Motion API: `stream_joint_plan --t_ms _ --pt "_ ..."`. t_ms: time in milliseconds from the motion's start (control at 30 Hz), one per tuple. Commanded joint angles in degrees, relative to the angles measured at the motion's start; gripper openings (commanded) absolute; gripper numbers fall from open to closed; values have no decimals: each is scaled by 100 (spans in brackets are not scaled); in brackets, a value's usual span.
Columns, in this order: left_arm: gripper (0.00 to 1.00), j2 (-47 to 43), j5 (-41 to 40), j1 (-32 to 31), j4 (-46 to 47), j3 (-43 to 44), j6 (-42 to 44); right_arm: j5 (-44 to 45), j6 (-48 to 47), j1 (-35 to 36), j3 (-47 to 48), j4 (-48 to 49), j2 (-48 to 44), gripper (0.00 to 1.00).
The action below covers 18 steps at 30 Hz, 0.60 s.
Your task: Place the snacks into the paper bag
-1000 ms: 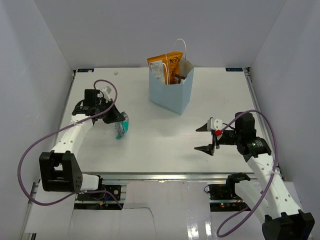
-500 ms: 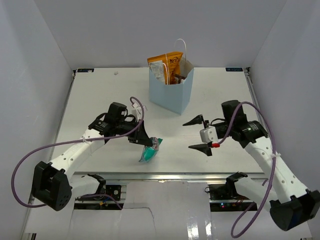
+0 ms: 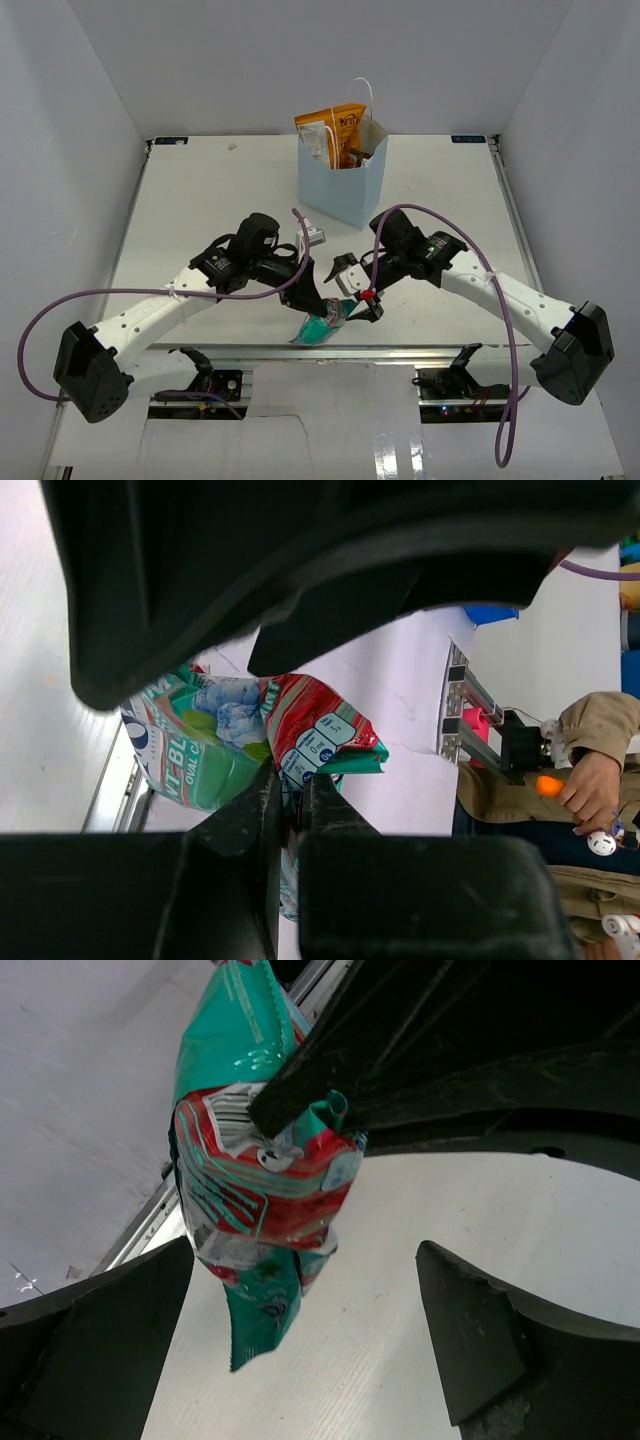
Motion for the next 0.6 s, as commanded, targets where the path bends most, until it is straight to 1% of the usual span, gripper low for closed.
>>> stream_joint_plan --t_ms 0,33,67,100,300,400,433,467,500,567 --pt "0 -13 280 -65 356 318 45 -201 240 139 230 120 12 98" --pt "0 -4 280 -73 383 361 45 -236 301 192 160 129 30 100" --pt "0 31 289 -65 418 388 45 -245 337 227 124 146 39 99" --pt "0 40 297 -73 436 414 45 -228 372 297 89 146 56 94" --pt "0 67 306 -73 480 669 98 80 521 394 -131 102 127 88" --pt "0 67 315 -65 480 740 116 97 653 394 -183 129 144 81" --pt "0 67 315 -73 471 757 116 123 679 394 -201 137 162 76" --pt "0 58 324 -73 480 766 116 202 741 394 -192 146 162 73" --pt "0 40 315 -65 480 766 107 229 759 394 -184 146 153 67" --pt "0 -30 298 -65 462 757 107 299 794 394 -175 164 118 59"
